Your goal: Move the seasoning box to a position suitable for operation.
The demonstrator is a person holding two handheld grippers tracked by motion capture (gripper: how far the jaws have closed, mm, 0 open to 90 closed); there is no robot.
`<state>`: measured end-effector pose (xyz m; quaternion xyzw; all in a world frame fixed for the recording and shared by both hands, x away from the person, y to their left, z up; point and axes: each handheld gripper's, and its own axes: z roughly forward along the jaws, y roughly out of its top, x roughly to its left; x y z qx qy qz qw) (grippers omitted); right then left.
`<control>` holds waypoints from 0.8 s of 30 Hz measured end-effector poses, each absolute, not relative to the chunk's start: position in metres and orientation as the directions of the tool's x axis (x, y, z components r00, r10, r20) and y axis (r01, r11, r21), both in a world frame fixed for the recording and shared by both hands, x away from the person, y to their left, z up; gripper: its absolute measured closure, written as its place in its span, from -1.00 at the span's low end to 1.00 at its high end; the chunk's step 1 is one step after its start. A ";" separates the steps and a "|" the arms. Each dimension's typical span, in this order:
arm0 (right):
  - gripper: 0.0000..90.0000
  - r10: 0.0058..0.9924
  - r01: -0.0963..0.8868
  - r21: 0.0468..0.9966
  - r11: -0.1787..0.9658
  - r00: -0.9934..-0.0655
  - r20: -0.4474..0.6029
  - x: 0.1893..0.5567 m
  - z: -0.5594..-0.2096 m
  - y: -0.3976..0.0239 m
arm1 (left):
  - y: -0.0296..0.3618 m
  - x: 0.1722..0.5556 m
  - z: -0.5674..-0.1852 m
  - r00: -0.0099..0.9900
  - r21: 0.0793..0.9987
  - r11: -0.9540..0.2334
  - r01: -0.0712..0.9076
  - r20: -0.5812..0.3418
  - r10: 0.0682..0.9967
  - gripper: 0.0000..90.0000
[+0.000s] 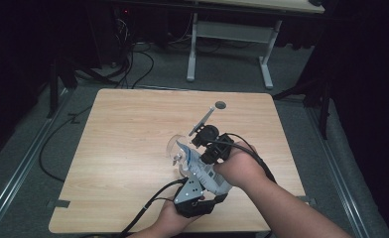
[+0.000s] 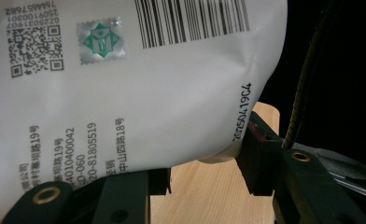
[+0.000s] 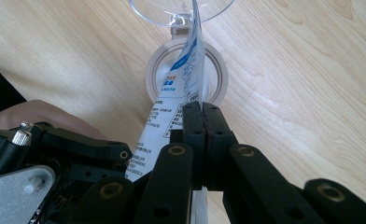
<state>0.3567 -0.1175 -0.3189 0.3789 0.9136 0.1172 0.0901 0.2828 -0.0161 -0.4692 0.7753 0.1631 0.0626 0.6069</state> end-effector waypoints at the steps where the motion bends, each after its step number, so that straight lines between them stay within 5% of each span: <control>1: 1.00 0.713 0.671 0.282 0.686 -0.697 -0.076 0.357 -0.319 -0.118 | -0.016 0.283 -0.469 0.939 0.962 -0.211 0.176 -0.100 0.329 0.33; 24: 1.00 0.715 0.672 0.285 0.684 -0.695 -0.077 0.357 -0.317 -0.119 | -0.018 0.284 -0.467 0.938 0.962 -0.205 0.181 -0.106 0.330 0.34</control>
